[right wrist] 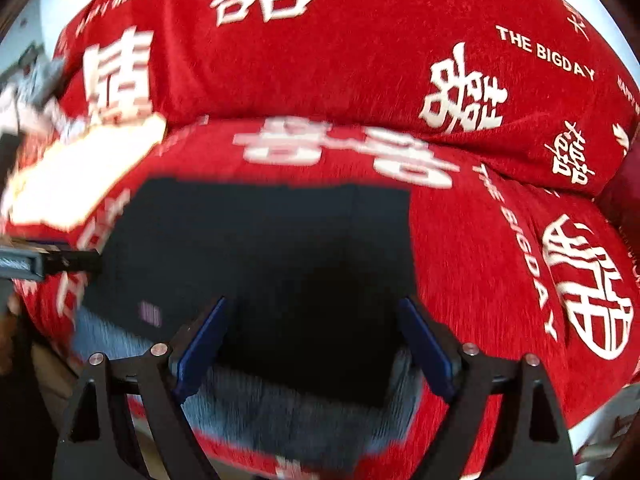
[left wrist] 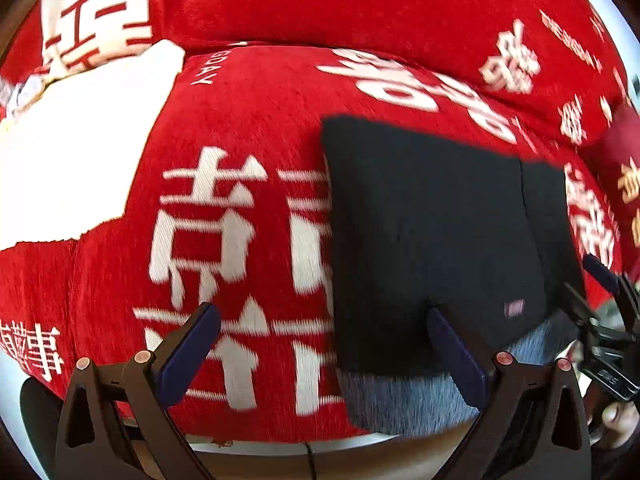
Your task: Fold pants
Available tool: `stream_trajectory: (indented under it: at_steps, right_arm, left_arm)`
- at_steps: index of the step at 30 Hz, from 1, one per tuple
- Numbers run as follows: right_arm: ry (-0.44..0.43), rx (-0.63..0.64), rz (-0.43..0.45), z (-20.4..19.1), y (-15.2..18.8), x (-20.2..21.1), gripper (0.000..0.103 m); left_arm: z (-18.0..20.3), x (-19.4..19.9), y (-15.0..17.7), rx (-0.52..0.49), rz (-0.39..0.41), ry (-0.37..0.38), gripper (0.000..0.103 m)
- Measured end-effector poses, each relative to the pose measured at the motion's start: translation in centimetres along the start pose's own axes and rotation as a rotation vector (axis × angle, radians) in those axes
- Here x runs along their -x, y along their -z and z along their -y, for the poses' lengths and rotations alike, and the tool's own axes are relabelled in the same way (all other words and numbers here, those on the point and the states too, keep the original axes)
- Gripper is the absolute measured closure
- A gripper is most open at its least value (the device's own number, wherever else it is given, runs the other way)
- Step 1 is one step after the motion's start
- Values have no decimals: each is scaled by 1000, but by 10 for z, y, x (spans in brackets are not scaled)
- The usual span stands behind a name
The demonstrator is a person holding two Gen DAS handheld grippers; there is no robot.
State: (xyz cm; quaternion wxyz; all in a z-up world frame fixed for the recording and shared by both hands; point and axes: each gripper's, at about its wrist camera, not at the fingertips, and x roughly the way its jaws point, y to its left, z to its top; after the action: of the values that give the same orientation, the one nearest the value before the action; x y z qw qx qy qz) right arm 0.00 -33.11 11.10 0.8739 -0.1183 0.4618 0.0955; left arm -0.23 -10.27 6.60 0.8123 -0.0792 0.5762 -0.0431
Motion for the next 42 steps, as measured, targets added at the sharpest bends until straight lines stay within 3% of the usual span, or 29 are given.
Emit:
stream_trajectory:
  at_steps: [2,5,9,12,16,20,26,29,35,38,40,42]
  right_arm:
    - [47,10,-9,-2,15,-7,12]
    - [8,-62,-24,12,16,1,9]
    - [8,-179,45,59,21,32,8]
    - [19,-284,43,103,30,37,5]
    - [-131,-471,15,142,39,24,5]
    - [-268,-457,-22,130,32,-6,4]
    - [-466,-381,-130,86,13,-61,4]
    - [-386,-274,-103,61,4,-66,0]
    - [-365,-283,-76,57,6,-65,2]
    - [-339,-265,-56,49,3,-52,19]
    - [-318,-239,-45,43,-2,-41,30]
    - [-300,-217,-37,36,-7,-30,40]
  left_arm:
    - [8,-4,9,-40,27,-43,0]
    - [8,4,7,-30,21,-39,0]
    - [-4,35,4,-10,74,69,0]
    - [-14,38,-2,27,67,137,0]
    - [-14,13,-14,90,-15,166,0]
    - [6,-11,-19,69,-76,233,0]
    - [26,-43,-22,32,-124,252,0]
    - [30,-50,-24,46,-130,278,0]
    - [45,-54,-27,34,-84,221,0]
    - [48,-47,-23,7,-53,211,12]
    - [53,-39,-22,-25,-25,193,31]
    - [60,-28,-19,-78,10,162,44]
